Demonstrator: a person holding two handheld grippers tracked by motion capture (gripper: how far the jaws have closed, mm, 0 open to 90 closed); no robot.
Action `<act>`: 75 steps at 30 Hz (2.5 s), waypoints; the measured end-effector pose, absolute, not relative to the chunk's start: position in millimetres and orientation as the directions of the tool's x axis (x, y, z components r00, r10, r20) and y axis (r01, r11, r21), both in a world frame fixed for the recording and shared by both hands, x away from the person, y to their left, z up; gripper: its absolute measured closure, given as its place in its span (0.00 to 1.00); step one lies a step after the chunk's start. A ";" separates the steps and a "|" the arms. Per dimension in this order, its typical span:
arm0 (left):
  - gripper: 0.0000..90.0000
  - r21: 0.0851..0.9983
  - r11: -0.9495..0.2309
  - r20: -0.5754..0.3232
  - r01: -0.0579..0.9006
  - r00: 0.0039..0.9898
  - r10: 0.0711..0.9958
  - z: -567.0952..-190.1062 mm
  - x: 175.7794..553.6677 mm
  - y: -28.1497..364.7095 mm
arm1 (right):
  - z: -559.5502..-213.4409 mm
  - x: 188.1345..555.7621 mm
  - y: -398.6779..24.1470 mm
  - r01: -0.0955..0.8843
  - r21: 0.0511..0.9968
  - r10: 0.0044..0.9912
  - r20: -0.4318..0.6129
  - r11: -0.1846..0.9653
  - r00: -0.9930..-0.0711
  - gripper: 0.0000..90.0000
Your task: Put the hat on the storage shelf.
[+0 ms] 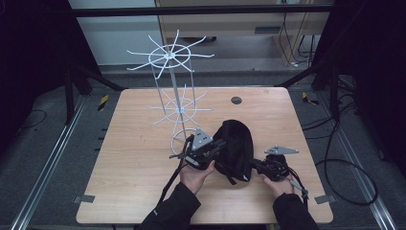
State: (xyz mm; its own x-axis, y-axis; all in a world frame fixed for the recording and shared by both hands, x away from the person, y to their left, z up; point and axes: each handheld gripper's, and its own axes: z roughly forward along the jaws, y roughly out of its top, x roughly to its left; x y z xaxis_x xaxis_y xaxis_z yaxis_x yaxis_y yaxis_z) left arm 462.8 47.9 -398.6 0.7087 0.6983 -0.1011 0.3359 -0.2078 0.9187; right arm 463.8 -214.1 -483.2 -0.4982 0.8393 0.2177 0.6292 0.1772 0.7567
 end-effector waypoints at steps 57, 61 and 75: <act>0.94 0.956 -0.133 -0.089 0.263 0.687 0.721 -379.5 474.8 39.7 | -476.8 431.7 -164.7 0.481 0.816 0.666 0.165 0.322 -0.727 0.99; 0.94 0.958 -0.119 -0.101 0.261 0.696 0.710 -379.5 473.0 39.4 | -479.1 437.7 -160.5 0.492 0.814 0.673 0.178 0.309 -0.718 1.00; 0.94 0.964 -0.104 -0.116 0.245 0.739 0.664 -390.2 459.2 28.4 | -489.8 452.3 -152.4 0.516 0.809 0.689 0.204 0.282 -0.695 1.00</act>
State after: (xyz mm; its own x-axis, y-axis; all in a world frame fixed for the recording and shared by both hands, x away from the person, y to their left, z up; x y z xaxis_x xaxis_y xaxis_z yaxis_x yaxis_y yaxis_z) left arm 459.2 28.4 -390.2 0.7390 0.6636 -0.1162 0.2452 -0.1044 0.9638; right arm 452.3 -152.4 -489.8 -0.6951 0.6894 0.2038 0.5165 0.2817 0.8087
